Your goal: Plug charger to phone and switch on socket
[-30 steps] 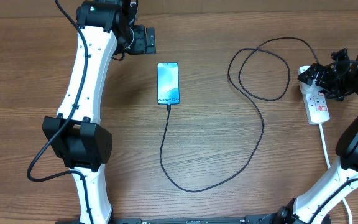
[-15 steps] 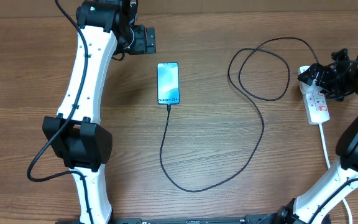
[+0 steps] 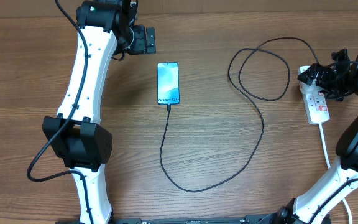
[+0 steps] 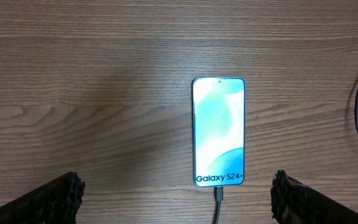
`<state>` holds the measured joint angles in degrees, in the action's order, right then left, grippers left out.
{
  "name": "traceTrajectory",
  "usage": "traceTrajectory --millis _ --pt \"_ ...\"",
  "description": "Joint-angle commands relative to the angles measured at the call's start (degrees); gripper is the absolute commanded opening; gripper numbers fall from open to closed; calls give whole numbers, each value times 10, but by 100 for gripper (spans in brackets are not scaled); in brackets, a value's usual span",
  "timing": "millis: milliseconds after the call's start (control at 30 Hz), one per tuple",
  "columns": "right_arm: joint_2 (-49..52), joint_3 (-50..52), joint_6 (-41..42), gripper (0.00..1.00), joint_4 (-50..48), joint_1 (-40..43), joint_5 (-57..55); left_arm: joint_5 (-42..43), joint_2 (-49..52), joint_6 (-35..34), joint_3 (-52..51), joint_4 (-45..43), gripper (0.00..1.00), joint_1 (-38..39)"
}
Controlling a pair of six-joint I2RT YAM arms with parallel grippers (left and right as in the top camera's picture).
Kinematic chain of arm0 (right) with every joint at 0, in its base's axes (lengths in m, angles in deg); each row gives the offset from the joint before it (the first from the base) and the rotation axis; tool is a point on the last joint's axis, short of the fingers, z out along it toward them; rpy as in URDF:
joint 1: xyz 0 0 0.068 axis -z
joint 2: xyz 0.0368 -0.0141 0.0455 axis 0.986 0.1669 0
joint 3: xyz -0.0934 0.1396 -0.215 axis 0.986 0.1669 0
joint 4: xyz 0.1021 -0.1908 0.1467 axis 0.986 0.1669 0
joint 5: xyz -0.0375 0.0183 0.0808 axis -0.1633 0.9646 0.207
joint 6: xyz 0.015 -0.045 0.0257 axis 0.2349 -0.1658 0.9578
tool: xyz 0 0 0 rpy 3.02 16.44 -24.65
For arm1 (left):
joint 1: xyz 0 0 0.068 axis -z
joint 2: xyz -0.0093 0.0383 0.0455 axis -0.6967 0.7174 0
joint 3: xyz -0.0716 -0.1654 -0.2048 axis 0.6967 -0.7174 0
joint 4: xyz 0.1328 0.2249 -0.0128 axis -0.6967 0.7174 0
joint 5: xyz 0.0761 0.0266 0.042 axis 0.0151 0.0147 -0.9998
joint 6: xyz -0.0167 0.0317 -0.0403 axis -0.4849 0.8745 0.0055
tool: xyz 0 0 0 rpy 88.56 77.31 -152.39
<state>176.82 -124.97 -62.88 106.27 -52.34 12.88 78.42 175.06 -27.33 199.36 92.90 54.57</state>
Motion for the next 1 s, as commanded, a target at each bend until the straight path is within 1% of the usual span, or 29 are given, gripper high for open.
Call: traceTrajectory --millis 0,867,967 --pt "12 23 16 100 25 -12 15 -8 2 7 3 -1 100 -1" --pt "12 23 48 100 59 -14 12 -8 2 7 3 -1 100 -1" --pt "12 23 70 100 59 -14 -5 -8 2 7 3 -1 100 -1"
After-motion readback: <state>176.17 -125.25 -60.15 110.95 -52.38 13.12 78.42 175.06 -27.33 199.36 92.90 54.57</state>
